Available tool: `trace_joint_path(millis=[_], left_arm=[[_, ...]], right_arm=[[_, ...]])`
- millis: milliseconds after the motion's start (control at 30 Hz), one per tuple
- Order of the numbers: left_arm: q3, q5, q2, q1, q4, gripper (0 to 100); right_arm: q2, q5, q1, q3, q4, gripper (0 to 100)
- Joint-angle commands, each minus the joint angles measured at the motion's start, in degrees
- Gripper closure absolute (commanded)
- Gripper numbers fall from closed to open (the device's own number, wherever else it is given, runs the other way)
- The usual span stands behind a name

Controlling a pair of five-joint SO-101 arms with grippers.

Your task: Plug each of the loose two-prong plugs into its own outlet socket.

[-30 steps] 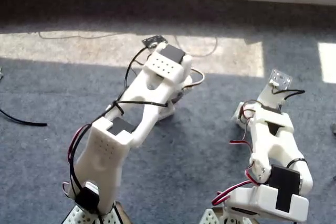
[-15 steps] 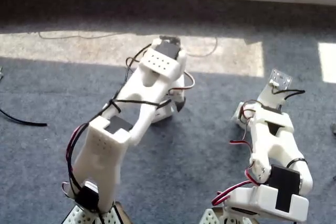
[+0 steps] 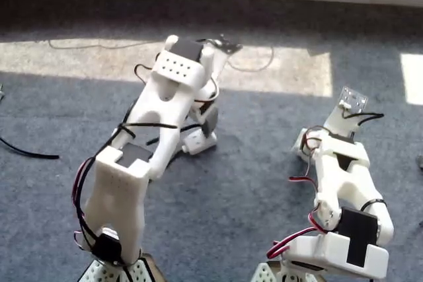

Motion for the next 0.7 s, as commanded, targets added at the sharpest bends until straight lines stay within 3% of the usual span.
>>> trace_joint_path(millis=[0, 133, 500, 667], left_arm=[[-1.54, -10.02, 4.18, -1.01, 0.7, 77], [-1.54, -13.01, 7.96, -1.1, 0.7, 77], [1.19, -12.84, 11.3, 4.26, 0.53, 77], [0.92, -12.75, 11.3, 5.32, 0.35, 92]], right_arm=[[-0.13, -0.09, 0.66, -1.89, -1.19, 99.2], [-0.13, -0.09, 0.66, -1.89, -1.19, 99.2], [-0.13, -0.09, 0.66, -1.89, -1.19, 99.2], [-0.13, -0.09, 0.66, -1.89, -1.19, 99.2]])
